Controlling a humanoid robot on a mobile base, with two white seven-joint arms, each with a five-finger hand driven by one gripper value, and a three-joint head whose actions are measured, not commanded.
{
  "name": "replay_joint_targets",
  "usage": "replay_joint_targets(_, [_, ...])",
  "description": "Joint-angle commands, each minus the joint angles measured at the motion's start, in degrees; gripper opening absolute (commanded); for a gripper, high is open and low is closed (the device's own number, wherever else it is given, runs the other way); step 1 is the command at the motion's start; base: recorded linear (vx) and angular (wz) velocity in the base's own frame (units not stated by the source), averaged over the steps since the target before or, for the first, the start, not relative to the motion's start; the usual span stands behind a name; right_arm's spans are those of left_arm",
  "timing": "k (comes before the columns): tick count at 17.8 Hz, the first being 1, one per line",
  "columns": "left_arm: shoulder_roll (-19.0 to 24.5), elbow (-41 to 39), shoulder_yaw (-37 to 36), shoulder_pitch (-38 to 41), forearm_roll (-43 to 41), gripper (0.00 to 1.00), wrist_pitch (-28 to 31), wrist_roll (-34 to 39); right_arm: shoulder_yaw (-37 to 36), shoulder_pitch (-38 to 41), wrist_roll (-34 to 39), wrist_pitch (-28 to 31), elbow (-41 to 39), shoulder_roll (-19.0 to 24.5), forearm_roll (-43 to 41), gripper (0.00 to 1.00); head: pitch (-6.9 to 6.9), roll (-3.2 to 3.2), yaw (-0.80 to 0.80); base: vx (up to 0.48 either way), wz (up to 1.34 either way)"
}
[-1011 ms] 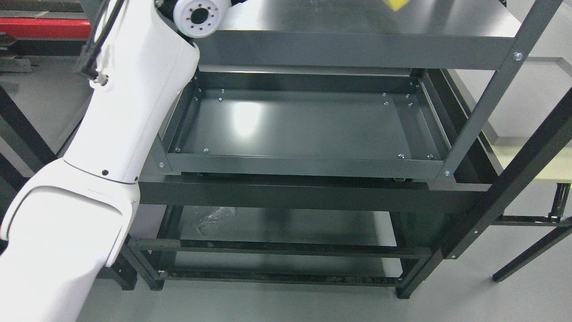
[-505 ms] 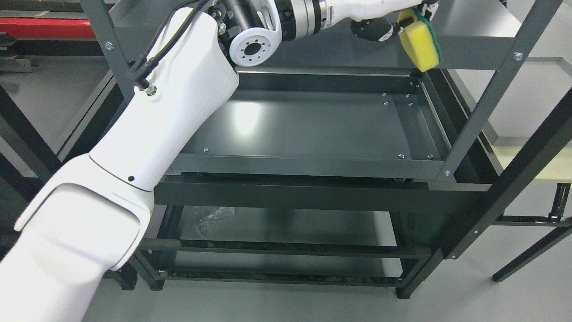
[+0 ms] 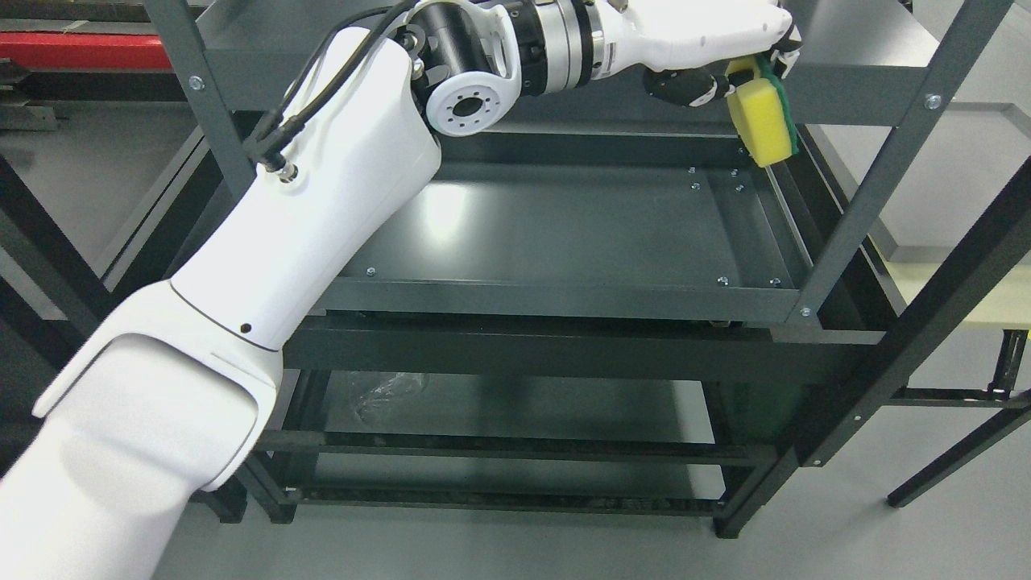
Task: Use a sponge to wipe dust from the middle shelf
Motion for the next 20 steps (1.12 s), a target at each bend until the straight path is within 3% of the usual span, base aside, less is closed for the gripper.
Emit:
replay_joint_targets(1, [9.52, -4.68, 6.63, 2.20, -0.36, 0.00, -3.35, -2.10, 0.00, 0.01, 0.00, 4.15, -1.00, -1.00, 0.00, 1.00, 0.00, 0.00, 0.00, 0.000, 0.00])
replay_joint_targets(7, [16.83, -8.55, 19.46, 8.00, -0.18, 0.00, -9.77, -7.64, 0.00, 0.01, 0.00, 4.15, -1.00, -1.00, 0.00, 1.00, 0.00, 0.00, 0.00, 0.000, 0.00])
replay_joint_targets(14, [21.93, -9.69, 36.86, 12.66, 0.43, 0.00, -9.77, -15.19, 0.00, 0.01, -0.08, 4.15, -1.00, -1.00, 0.00, 1.00, 0.00, 0.00, 0.00, 0.000, -0.01])
replay_joint_targets(17, [22.38, -9.95, 43.46, 14.94, 1.57, 0.00, -9.77, -17.92, 0.00, 0.01, 0.00, 4.15, -1.00, -1.00, 0.00, 1.00, 0.00, 0.00, 0.00, 0.000, -0.09])
replay_joint_targets(20, [18.97, -11.80, 42.52, 16.26, 10.08, 0.00, -9.77, -18.45, 0.00, 0.01, 0.00, 4.15, -1.00, -1.00, 0.00, 1.00, 0.00, 0.00, 0.00, -0.004, -0.18])
